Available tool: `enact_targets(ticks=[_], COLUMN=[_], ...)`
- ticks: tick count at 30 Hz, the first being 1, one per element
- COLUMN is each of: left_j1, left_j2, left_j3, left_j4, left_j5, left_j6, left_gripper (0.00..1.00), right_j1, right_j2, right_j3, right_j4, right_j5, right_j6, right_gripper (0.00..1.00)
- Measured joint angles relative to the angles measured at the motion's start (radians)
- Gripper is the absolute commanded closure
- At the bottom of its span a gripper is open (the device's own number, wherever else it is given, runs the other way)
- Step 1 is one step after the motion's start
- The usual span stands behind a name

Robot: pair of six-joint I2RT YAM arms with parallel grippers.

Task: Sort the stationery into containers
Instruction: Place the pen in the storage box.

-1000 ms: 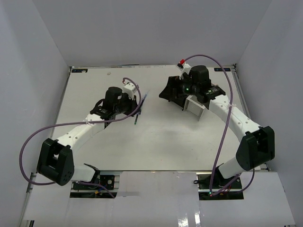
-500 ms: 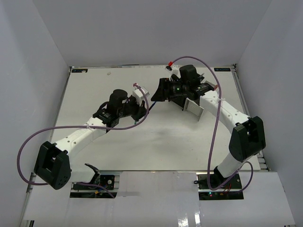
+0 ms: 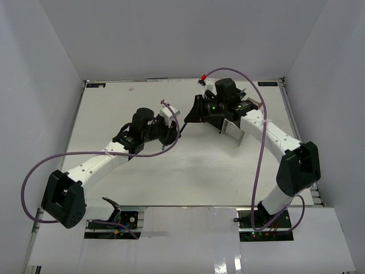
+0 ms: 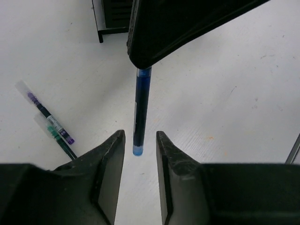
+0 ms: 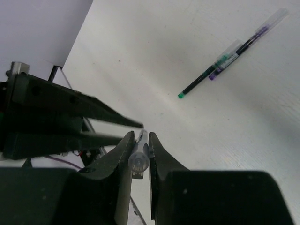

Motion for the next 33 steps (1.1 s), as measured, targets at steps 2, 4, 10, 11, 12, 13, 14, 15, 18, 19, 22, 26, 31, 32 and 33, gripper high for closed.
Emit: enact_targets(ticks=[2,4,10,11,12,13,14,15,18,19,22,26,31,32,33], left_j1=[0.000,-0.001,-0.001,-0.001,-0.001,0.000,0.001,0.003,0.005,0.006,0.010,0.017,0.023,0.024,0.025], left_j2=[0.000,0.000,0.005,0.010,0.016,0.025,0.033,0.045,0.076,0.083,0.103,0.142,0.177,0.185,0.195], left_j3=[-0.002,-0.005,-0.016,-0.016,-0.016,-0.016,-0.016,-0.016,-0.017,-0.018,-0.018,-0.018,-0.018,-0.018,-0.018], left_j4=[0.008,0.018,-0.003,-0.014,-0.025,-0.037,-0.048,-0.063,-0.107,-0.120,-0.147,-0.177,-0.200,-0.202,-0.204], left_j5=[-0.016,-0.048,-0.234,-0.270,-0.298,-0.328,-0.351,-0.373,-0.418,-0.427,-0.446,-0.453,-0.467,-0.471,-0.475], left_j6=[-0.008,-0.030,-0.170,-0.200,-0.225,-0.251,-0.274,-0.299,-0.363,-0.382,-0.426,-0.467,-0.497,-0.500,-0.504], left_gripper=[0.33,0.13,0.02,0.02,0.02,0.02,0.02,0.02,0.02,0.02,0.02,0.02,0.02,0.02,0.02], right_j1=[-0.001,-0.013,-0.088,-0.104,-0.122,-0.139,-0.158,-0.177,-0.240,-0.262,-0.313,-0.340,-0.341,-0.341,-0.341], right_j2=[-0.008,-0.023,-0.161,-0.197,-0.233,-0.263,-0.293,-0.316,-0.362,-0.367,-0.360,-0.313,-0.262,-0.254,-0.247], right_j3=[0.000,-0.002,-0.044,-0.059,-0.073,-0.085,-0.098,-0.110,-0.153,-0.168,-0.212,-0.259,-0.319,-0.323,-0.325], right_j4=[-0.006,-0.014,-0.052,-0.057,-0.061,-0.062,-0.062,-0.062,-0.062,-0.062,-0.063,-0.061,-0.043,-0.039,-0.038], right_j5=[0.030,0.070,0.293,0.347,0.402,0.454,0.509,0.556,0.661,0.687,0.736,0.758,0.757,0.758,0.758], right_j6=[-0.018,-0.038,-0.124,-0.143,-0.159,-0.173,-0.188,-0.198,-0.223,-0.229,-0.238,-0.236,-0.224,-0.221,-0.220], right_gripper=[0.92,0.92,0.92,0.92,0.92,0.92,0.92,0.92,0.92,0.92,0.91,0.86,0.66,0.64,0.57])
